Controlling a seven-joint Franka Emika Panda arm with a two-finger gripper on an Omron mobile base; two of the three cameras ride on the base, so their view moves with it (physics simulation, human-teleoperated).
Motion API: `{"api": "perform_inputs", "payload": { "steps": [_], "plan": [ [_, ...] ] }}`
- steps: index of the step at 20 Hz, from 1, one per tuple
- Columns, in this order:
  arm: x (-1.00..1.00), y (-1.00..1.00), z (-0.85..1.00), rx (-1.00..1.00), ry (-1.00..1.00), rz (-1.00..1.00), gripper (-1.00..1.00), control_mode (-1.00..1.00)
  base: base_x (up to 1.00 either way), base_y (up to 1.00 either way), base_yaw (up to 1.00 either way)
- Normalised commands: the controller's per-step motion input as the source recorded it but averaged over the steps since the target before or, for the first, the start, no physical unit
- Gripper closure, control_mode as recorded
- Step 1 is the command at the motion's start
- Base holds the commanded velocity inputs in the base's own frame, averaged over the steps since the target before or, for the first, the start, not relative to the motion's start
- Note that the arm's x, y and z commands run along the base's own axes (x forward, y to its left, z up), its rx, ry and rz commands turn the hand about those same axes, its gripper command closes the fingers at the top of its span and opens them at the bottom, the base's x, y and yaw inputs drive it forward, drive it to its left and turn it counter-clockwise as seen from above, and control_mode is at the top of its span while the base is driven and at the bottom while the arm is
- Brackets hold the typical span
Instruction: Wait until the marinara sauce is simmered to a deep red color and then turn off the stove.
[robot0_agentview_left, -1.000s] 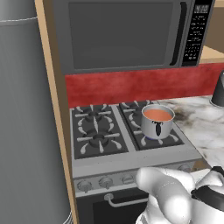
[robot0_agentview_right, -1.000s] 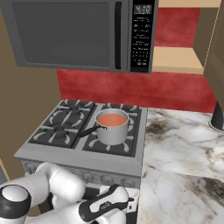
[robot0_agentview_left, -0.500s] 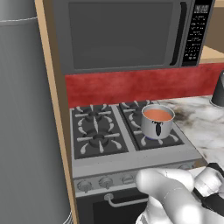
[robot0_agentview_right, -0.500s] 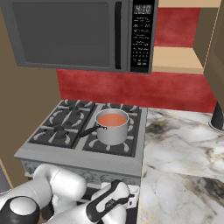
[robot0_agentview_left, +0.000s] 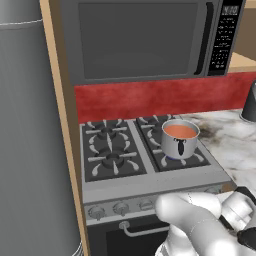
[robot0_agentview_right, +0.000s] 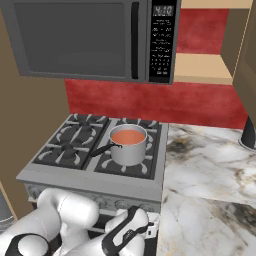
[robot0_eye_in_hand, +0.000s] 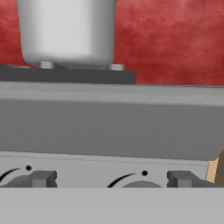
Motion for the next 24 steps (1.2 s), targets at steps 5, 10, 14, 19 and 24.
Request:
{"api": "perform_inputs", "payload": {
  "steps": [5,10,14,19,24],
  "plan": [
    [0.0,-0.17,-0.13,0.0,0.0,0.0,-1.0,-1.0,0.0,0.0,0.0],
    [0.0,-0.16,-0.16,0.0,0.0,0.0,-1.0,-1.0,0.0,0.0,0.0],
    [0.0,-0.12,-0.19,0.0,0.0,0.0,-1.0,-1.0,0.0,0.0,0.0],
    [0.0,-0.1,-0.21,0.0,0.0,0.0,-1.0,-1.0,0.0,0.0,0.0],
    [0.0,-0.09,-0.25,0.0,0.0,0.0,-1.0,-1.0,0.0,0.0,0.0]
  ]
}}
